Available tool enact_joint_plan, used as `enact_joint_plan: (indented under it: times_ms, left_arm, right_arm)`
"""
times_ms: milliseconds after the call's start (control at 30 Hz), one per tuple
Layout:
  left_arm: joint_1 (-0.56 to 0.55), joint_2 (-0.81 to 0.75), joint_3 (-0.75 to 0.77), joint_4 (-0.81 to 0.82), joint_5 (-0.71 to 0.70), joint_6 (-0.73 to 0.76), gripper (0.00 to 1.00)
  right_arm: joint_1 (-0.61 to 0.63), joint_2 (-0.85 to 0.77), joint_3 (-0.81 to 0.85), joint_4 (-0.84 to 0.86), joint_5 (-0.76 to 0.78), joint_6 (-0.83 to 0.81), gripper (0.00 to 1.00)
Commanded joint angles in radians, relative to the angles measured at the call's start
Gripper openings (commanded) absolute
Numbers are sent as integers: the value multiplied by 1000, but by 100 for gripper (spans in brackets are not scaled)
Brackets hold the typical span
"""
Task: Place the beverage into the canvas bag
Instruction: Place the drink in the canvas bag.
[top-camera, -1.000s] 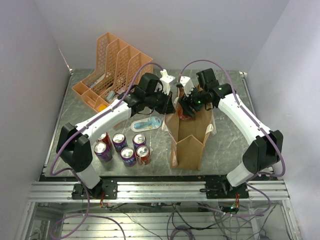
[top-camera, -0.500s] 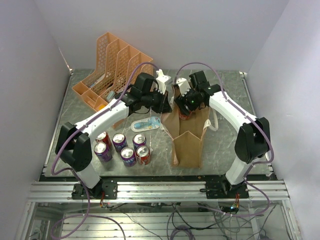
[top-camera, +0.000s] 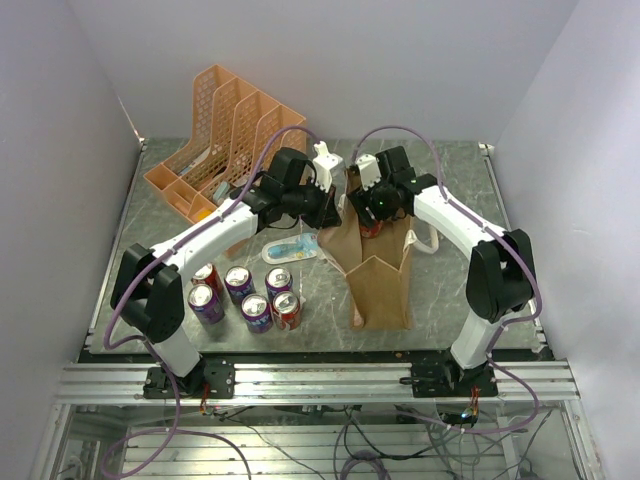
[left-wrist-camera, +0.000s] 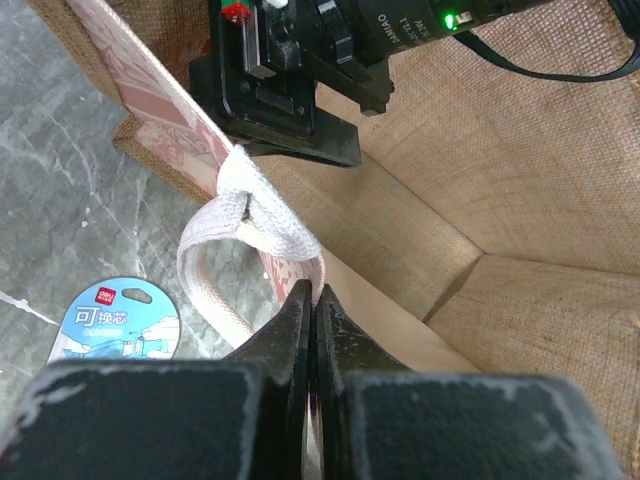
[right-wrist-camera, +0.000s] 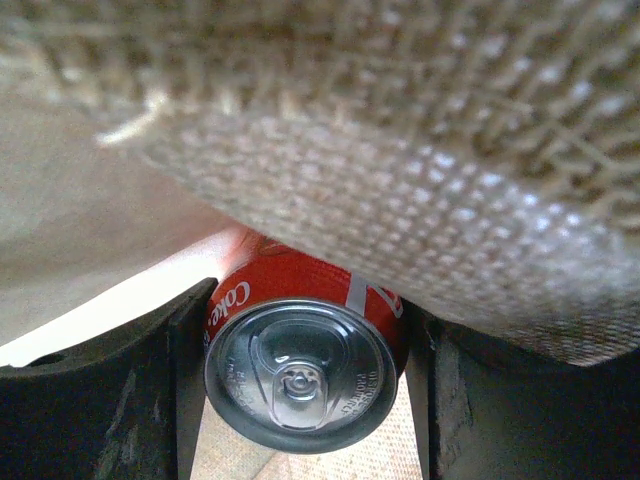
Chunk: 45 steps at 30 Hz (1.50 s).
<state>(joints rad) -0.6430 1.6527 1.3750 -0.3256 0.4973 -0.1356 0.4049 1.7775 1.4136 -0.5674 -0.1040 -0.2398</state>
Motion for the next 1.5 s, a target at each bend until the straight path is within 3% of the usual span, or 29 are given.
enact_joint_plan:
  times_ms: [0,233,433,667,1467]
  left_arm:
    - [-3,-1,-7,-35,12,18,7]
    - [-3,29,41,-20,27,5,7]
    - [-3,35,64,-13,29,-2,7]
    - [2,30,100,-11,131,16,7]
    - [8,33,50,-15,129,91,7]
  right_arm:
    - [-15,17,-41,110,28,-7,28]
    - [-11,20,-93,132,42,-25,39]
    - [-11,14,-143,146,49,-41,40]
    - [-13,-9,-188,161,63,-53,40]
    - [-11,18,-96,206,-161,12,46]
